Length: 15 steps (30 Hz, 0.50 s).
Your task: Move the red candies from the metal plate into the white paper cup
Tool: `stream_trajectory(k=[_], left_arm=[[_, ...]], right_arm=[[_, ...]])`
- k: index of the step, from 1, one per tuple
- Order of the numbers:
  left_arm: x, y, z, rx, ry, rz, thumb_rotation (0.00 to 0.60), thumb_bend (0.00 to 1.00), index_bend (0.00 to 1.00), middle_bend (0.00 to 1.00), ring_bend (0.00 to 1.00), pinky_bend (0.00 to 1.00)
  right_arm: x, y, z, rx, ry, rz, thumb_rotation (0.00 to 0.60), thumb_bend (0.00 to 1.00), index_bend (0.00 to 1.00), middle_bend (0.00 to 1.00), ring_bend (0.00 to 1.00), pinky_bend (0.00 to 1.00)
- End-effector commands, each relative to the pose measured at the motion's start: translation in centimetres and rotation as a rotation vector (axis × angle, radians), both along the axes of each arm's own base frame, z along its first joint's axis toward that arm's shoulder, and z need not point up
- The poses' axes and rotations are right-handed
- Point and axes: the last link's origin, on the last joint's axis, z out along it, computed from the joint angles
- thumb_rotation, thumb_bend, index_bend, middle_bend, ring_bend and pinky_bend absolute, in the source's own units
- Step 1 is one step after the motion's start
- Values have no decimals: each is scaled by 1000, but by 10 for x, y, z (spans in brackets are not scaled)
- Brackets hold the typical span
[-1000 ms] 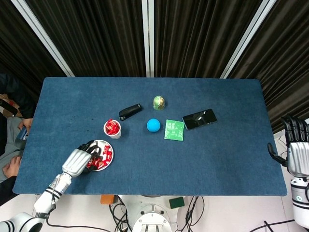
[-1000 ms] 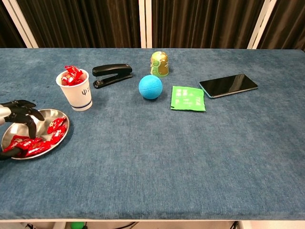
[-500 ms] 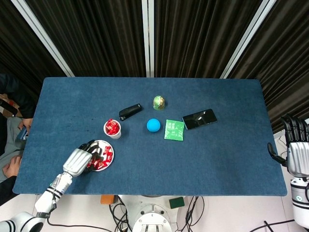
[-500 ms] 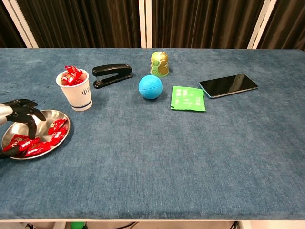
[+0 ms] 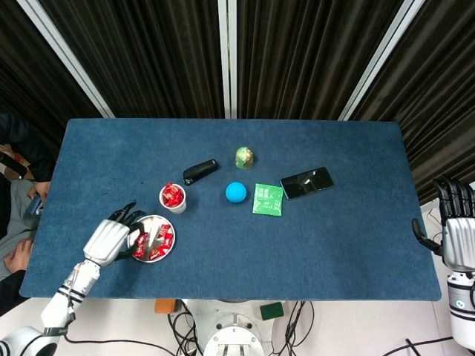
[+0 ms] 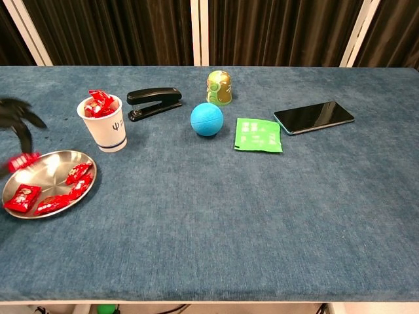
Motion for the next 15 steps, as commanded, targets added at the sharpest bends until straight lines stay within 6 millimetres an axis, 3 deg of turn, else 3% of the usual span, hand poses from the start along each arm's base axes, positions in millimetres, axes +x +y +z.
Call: stream_trajectory(k=[1,8,15], left_arm=[[9,9,19,48,-33,-14,600,403,552,211,34,226],[37,49,30,102,-95,-36,600,403,549,211,34,245],[53,90,13,102,-86,-52,600,404,549,210,34,240]], right_arm=[[0,0,0,1,-2,0,600,344,0,0,0,0],[-1,1,-3,8,-7,1,600,345,0,0,0,0],[-1,1,1,-2,-9,0,600,344,0,0,0,0]])
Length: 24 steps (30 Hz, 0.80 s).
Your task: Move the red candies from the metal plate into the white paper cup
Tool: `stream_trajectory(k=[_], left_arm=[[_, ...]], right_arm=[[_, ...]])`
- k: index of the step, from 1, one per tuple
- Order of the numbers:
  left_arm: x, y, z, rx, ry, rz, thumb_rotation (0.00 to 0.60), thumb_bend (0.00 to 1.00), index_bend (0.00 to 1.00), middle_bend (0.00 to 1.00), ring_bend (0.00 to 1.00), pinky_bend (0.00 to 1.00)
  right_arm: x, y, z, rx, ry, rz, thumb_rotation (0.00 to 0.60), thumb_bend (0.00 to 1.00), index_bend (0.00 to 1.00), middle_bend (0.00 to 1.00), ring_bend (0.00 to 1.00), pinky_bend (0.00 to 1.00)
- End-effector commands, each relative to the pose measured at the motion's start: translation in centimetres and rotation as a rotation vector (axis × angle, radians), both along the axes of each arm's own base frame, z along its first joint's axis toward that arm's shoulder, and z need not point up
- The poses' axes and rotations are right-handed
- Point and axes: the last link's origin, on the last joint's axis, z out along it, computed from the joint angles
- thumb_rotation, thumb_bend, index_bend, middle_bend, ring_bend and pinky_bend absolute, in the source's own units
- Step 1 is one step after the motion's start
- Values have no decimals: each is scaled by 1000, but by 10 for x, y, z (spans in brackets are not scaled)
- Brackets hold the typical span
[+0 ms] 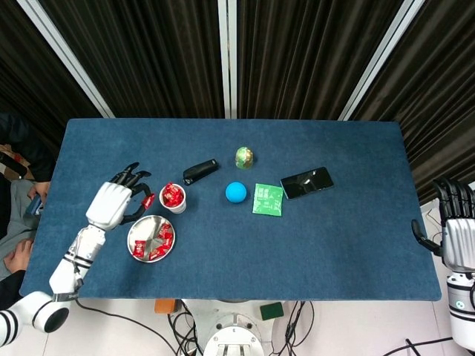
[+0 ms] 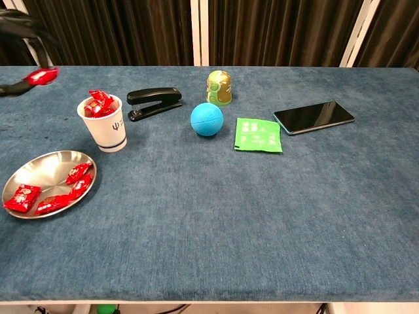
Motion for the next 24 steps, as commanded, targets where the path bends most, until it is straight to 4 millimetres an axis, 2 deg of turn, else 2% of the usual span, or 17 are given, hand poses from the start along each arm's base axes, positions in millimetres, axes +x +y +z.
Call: stream_trajectory(k=[1,11,24], left_arm=[[3,18,-11,-7,18,10,600,404,549,210,34,240],[0,28,-32,-53,57,36,600,404,549,210,34,238],[2,31,-44,-71,89,25,600,403,543,210,34,237]], right_arm=[[0,0,1,-3,-1,-1,600,344,0,0,0,0],[-3,-1,1,2,-7,-6,600,345,0,0,0,0],[-3,-1,3,-1,-5,-8,600,345,0,0,0,0]])
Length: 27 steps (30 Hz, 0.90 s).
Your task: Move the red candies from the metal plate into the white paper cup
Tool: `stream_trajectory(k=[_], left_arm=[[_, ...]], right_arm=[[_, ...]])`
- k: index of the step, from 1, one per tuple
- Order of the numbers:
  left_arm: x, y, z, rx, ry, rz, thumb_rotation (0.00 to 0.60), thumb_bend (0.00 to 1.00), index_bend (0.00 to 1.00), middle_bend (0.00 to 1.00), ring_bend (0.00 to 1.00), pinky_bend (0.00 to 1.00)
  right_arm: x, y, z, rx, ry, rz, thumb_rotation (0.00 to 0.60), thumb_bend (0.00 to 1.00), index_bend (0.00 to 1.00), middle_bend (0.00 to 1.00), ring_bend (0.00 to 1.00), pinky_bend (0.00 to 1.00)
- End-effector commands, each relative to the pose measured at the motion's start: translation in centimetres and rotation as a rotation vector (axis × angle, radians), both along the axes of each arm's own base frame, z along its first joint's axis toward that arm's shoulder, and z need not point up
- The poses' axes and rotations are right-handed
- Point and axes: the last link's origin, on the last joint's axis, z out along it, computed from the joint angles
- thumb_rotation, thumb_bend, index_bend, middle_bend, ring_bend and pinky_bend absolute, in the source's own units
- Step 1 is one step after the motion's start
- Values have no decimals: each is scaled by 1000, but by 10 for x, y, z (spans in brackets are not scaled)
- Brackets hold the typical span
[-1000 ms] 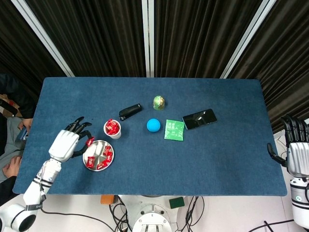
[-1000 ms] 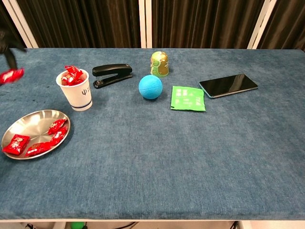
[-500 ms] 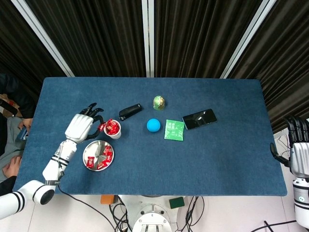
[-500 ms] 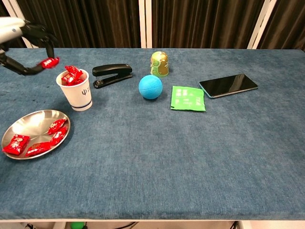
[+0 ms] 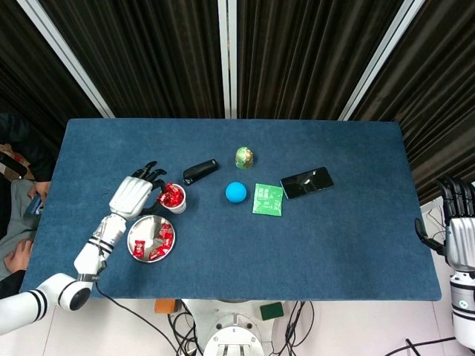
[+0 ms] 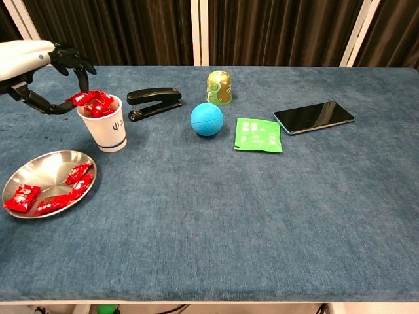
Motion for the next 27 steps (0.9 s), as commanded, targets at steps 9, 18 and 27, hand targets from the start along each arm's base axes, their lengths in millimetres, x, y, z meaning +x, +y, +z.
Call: stream_trajectory(k=[9,18,27], left_arm=[[0,-1,-2,-7,16,-15,600,404,489,210,34,232],[2,1,-7,-17,25,-20,600,404,433,206,34,232],[4,0,-7,-24,32,-26,600,396,339,201,34,231]], right_arm=[[0,0,0,2,1,-2,600,346,0,0,0,0],[-2,0,0,0,0,-8,600,346,0,0,0,0],[-3,-1,-1,3,-1,-9,600,346,0,0,0,0]])
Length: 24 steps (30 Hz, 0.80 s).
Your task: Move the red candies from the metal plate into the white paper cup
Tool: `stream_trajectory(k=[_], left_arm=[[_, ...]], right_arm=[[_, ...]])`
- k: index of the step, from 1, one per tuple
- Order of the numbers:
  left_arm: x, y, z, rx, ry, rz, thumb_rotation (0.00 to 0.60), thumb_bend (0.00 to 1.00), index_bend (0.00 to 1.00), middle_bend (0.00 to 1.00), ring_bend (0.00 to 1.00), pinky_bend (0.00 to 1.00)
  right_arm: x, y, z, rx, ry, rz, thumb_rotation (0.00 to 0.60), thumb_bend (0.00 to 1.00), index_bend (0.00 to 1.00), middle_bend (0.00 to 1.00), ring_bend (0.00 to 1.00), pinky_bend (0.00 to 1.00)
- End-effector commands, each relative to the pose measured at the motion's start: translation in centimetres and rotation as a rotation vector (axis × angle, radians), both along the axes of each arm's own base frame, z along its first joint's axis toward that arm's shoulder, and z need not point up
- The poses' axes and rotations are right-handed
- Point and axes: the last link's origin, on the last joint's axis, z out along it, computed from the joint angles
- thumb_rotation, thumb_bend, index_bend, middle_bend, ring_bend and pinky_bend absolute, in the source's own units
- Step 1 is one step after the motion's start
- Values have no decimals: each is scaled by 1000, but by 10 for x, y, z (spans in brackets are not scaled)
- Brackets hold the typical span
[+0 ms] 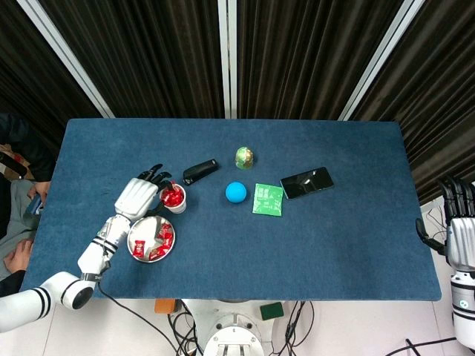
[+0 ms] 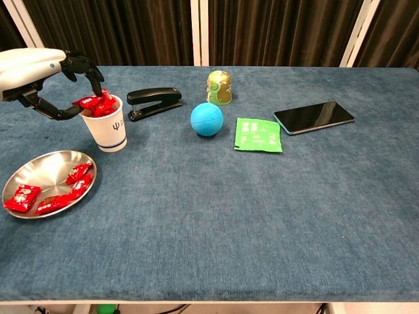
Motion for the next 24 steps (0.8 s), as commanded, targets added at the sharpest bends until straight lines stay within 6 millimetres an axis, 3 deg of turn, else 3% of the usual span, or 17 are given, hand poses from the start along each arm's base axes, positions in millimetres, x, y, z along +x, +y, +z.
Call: stream_trajectory(k=[1,17,24], left_arm=[[0,-1,0,1,2,-3,600,396,337,201,34,231],[12,-19,4,-8,-8,-59,600,396,293,195,34,229],[16,-37,19,28,-48,-83,600,392,290,195,35,231]], right_arm=[[0,0,0,1,-1,0,600,345,0,0,0,0],[0,0,-1,1,-2,2,600,346,0,0,0,0],[0,0,1,-4,-7,8,600,346,0,0,0,0]])
